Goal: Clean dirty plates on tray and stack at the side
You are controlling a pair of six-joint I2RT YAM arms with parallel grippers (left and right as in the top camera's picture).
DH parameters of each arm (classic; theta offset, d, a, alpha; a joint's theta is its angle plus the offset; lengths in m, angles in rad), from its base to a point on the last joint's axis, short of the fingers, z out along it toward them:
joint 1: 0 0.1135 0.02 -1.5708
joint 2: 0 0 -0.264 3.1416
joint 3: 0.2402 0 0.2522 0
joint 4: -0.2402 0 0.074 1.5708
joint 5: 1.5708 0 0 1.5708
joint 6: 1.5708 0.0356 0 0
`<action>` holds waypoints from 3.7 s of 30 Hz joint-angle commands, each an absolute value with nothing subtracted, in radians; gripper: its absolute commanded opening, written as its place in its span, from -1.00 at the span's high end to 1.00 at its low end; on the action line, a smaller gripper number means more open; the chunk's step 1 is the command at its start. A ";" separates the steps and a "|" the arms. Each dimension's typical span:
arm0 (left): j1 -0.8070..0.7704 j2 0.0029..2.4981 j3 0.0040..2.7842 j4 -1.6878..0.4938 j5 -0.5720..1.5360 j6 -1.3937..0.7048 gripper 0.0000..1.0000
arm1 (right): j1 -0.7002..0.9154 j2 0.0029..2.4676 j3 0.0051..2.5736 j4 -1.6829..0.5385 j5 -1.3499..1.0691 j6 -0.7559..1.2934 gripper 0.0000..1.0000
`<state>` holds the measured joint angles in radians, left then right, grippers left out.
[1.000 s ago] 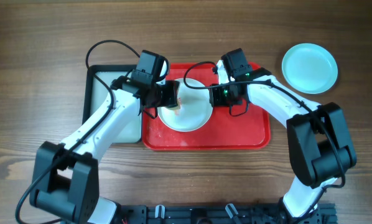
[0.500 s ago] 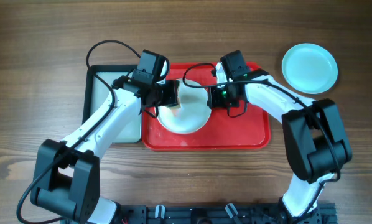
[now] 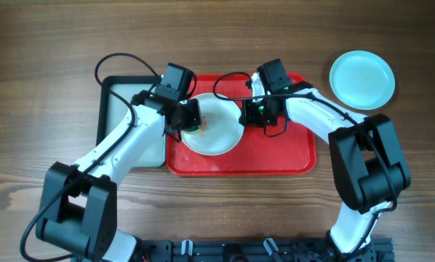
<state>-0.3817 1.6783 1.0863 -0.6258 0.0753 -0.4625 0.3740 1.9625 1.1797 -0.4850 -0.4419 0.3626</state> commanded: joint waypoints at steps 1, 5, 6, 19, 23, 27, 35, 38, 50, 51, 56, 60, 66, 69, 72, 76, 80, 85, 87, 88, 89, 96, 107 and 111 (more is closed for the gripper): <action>-0.408 1.686 1.010 -0.574 0.062 -0.481 0.92 | 0.376 1.973 1.169 -0.487 -0.469 0.381 0.91; -0.429 1.686 0.950 -0.497 0.061 -0.484 0.92 | 0.377 1.973 1.169 -0.487 -0.465 0.396 0.91; -0.428 1.686 0.948 -0.496 0.061 -0.484 0.92 | 0.377 1.973 1.169 -0.486 -0.465 0.396 0.91; -0.430 1.894 0.948 -0.299 0.376 -0.540 0.92 | 0.416 1.973 1.169 -0.475 -0.445 0.396 0.91; -0.421 1.858 0.970 -0.239 0.453 -0.540 0.92 | 0.416 1.973 1.169 -0.475 -0.445 0.395 0.91; -0.405 1.713 1.003 -0.248 0.452 -0.536 0.92 | 0.416 1.973 1.169 -0.475 -0.445 0.396 0.91; -0.318 1.528 1.001 -0.465 0.257 -0.532 0.92 | 0.416 1.973 1.176 -0.475 -0.440 0.395 0.91; -0.318 1.528 1.000 -0.559 0.158 -0.528 0.92 | 0.416 1.962 1.225 -0.513 -0.343 0.392 0.70; -0.318 1.555 1.001 -0.535 0.157 -0.529 0.92 | 0.416 1.939 1.253 -0.537 -0.298 0.236 0.86; -0.318 1.565 1.001 -0.521 0.183 -0.529 0.92 | 0.416 1.939 1.253 -0.536 -0.318 0.236 0.90; -0.319 1.648 1.001 -0.436 0.328 -0.529 0.92 | 0.416 1.939 1.253 -0.540 -0.336 0.236 0.91; -0.349 1.699 1.001 -0.353 0.385 -0.595 0.92 | 0.416 1.939 1.252 -0.539 -0.336 0.236 0.91; -0.390 1.720 1.206 -0.600 0.245 -0.667 0.93 | 0.416 1.939 1.252 -0.539 -0.336 0.236 0.92; -0.422 1.809 1.369 -0.753 0.170 -0.659 0.93 | 0.416 1.939 1.252 -0.539 -0.336 0.237 0.91; -0.431 1.869 1.380 -0.719 0.172 -0.664 0.92 | 0.416 1.939 1.252 -0.541 -0.336 0.236 0.91; -0.463 1.913 1.379 -0.695 0.177 -0.664 0.92 | 0.416 1.939 1.252 -0.540 -0.336 0.236 0.92; -0.506 1.959 1.378 -0.669 0.138 -0.664 0.92 | 0.416 1.939 1.252 -0.540 -0.336 0.236 0.92; -0.513 2.019 1.378 -0.669 0.115 -0.664 0.92 | 0.416 1.939 1.252 -0.540 -0.336 0.236 0.91; -0.514 2.041 1.378 -0.670 0.110 -0.663 0.92 | 0.416 1.939 1.252 -0.540 -0.336 0.236 0.91; -0.514 2.047 1.378 -0.693 0.083 -0.663 0.92 | 0.416 1.939 1.252 -0.540 -0.336 0.236 0.91; -0.514 2.045 1.379 -0.722 0.043 -0.663 0.92 | 0.416 1.939 1.252 -0.540 -0.336 0.236 0.91; -0.495 1.919 1.380 -0.854 -0.162 -0.663 0.92 | 0.416 1.939 1.252 -0.540 -0.336 0.236 0.91; -0.486 1.705 1.312 -0.976 -0.151 -0.658 0.92 | 0.416 1.939 1.252 -0.544 -0.336 0.236 0.91; -0.485 1.720 1.214 -0.841 -0.094 -0.603 0.92 | 0.416 1.939 1.252 -0.544 -0.336 0.236 0.91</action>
